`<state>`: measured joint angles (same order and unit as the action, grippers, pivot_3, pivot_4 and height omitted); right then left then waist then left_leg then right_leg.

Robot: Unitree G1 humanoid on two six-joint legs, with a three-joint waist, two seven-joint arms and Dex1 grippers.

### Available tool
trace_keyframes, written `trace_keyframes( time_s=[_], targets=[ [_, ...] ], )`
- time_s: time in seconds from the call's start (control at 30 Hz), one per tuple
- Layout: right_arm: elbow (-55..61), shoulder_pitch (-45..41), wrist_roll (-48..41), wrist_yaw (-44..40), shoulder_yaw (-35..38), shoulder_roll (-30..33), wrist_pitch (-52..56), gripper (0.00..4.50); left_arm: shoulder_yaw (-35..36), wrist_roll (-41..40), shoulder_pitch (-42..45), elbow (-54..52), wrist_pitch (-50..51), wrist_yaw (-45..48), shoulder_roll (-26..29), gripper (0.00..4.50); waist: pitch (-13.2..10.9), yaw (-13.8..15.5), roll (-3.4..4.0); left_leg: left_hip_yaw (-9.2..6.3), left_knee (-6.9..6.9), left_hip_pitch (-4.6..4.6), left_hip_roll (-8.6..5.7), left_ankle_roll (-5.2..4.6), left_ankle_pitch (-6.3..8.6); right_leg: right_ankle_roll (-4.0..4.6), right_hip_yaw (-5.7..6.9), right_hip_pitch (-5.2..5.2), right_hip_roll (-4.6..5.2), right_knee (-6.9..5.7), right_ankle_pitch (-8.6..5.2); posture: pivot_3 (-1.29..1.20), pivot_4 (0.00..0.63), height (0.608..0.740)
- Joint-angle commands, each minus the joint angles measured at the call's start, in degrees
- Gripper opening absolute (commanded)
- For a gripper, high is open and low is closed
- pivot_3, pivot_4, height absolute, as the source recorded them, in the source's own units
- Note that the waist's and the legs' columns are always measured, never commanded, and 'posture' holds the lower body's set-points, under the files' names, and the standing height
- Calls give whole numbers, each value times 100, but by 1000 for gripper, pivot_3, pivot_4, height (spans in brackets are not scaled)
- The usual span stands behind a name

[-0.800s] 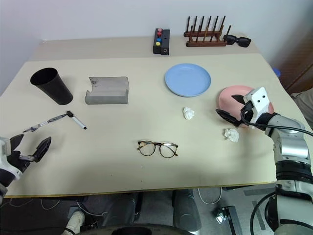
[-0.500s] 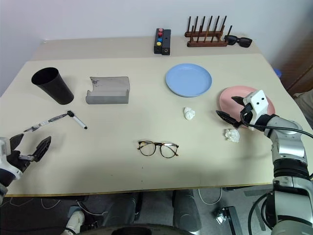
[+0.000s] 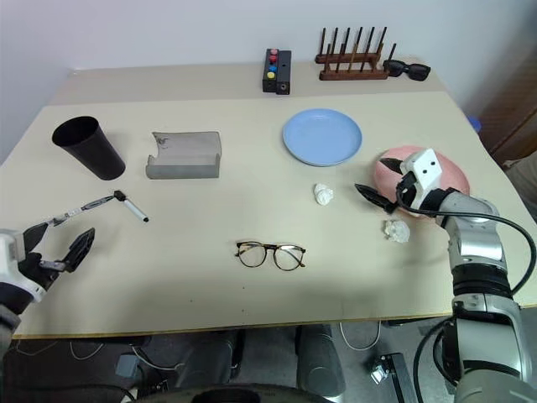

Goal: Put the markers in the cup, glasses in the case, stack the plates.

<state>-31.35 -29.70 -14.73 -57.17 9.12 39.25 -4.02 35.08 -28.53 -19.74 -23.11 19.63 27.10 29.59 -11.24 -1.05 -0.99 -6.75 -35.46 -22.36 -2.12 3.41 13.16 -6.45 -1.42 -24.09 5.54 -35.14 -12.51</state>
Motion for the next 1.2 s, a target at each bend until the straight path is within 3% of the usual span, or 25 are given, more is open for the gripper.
trace_keyframes(
  time_s=[0.03,0.2,0.3,0.5,0.8,1.2],
  targets=[
    [416,-88,-100,37,-3,-90,45,4500,-8,80,154,-109,14,-64,134,4479,0,11,-1,0,0,0,0,0,0,0,0,0,0,0,0,0,150,739],
    [1048,44,-172,207,-179,-543,210,4500,-248,81,829,55,425,-322,287,4479,1,9,-1,0,-3,2,0,0,-1,-1,0,1,0,-6,1,0,150,739],
    [1553,168,-202,323,-279,-747,431,4500,-740,179,1370,-59,1062,-839,193,4479,1,18,0,-1,-5,1,0,0,-1,-4,0,3,0,-6,3,0,150,739],
    [2877,467,-378,664,-514,-993,1196,4500,-1576,792,2664,-136,2463,-2609,-590,4479,2,27,-3,-5,-20,-1,-3,0,-1,-25,1,5,-1,-11,15,0,150,739],
    [4157,343,-756,860,-1165,-1525,2172,4500,-1615,1348,3586,17,3491,-3936,-1504,4479,3,17,-5,-5,-20,0,-1,1,-1,-28,1,3,-4,-17,16,0,150,739],
    [4673,553,-850,1117,-1704,-2082,2546,4500,-1319,1497,4066,452,3921,-4265,-1996,4479,4,23,-7,-6,-21,-2,-3,1,-1,-28,2,3,-4,-15,16,0,150,739]
  ],
)
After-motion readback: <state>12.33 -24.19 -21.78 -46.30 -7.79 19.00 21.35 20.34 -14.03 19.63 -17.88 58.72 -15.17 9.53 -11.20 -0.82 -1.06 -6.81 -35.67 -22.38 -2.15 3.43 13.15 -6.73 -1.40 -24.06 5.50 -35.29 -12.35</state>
